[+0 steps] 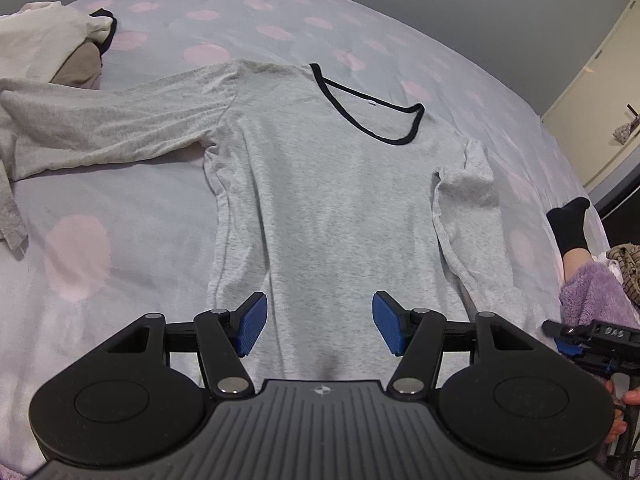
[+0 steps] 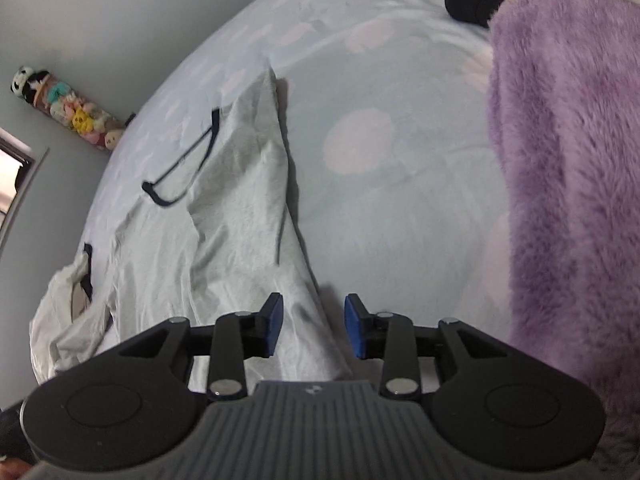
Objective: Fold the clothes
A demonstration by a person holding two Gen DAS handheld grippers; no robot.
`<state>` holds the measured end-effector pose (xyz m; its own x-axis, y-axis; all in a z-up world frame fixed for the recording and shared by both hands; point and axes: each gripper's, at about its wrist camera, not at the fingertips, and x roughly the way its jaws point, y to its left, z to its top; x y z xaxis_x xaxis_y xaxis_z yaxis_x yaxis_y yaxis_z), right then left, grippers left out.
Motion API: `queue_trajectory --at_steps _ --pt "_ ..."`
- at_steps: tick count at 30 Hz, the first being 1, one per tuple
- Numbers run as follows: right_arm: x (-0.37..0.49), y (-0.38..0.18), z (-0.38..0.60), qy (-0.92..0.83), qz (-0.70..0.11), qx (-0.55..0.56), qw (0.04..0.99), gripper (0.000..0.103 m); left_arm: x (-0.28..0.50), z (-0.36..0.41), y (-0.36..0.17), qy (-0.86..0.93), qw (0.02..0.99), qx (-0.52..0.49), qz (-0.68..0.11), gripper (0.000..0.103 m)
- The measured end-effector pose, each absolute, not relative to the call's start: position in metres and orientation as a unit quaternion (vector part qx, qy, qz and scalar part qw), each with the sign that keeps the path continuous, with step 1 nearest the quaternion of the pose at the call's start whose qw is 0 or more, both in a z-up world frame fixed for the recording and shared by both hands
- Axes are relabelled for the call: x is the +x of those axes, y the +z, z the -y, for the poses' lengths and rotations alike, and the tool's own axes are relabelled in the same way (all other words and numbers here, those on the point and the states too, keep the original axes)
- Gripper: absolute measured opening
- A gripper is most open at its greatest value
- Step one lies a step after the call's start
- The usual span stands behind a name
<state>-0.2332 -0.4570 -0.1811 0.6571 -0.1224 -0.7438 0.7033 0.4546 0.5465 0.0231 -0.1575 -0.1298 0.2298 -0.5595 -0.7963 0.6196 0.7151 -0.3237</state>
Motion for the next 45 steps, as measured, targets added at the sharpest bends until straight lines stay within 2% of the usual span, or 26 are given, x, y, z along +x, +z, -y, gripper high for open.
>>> queue_trajectory --at_steps 3,12,20,25,33,45 --pt "-0.235 -0.180 0.457 -0.258 -0.325 0.457 0.787 0.005 0.021 0.158 -0.129 -0.380 0.782 0.031 -0.492 0.057" --pt "-0.246 -0.102 0.485 -0.255 -0.247 0.445 0.822 0.004 0.020 0.161 -0.130 -0.381 0.780 0.032 -0.495 0.057" --pt "-0.257 -0.012 0.554 -0.308 -0.222 0.373 0.847 0.004 0.023 0.159 -0.129 -0.378 0.779 0.013 -0.501 0.057" --pt "-0.278 0.021 0.600 -0.369 -0.213 0.344 0.837 0.004 0.024 0.159 -0.130 -0.379 0.773 0.005 -0.509 0.057" --pt "-0.304 0.013 0.681 -0.481 -0.235 0.316 0.783 0.004 0.023 0.163 -0.131 -0.372 0.772 0.016 -0.515 0.057" --pt "-0.320 -0.047 0.744 -0.540 -0.274 0.328 0.724 0.007 0.027 0.161 -0.120 -0.363 0.770 0.018 -0.524 0.057"
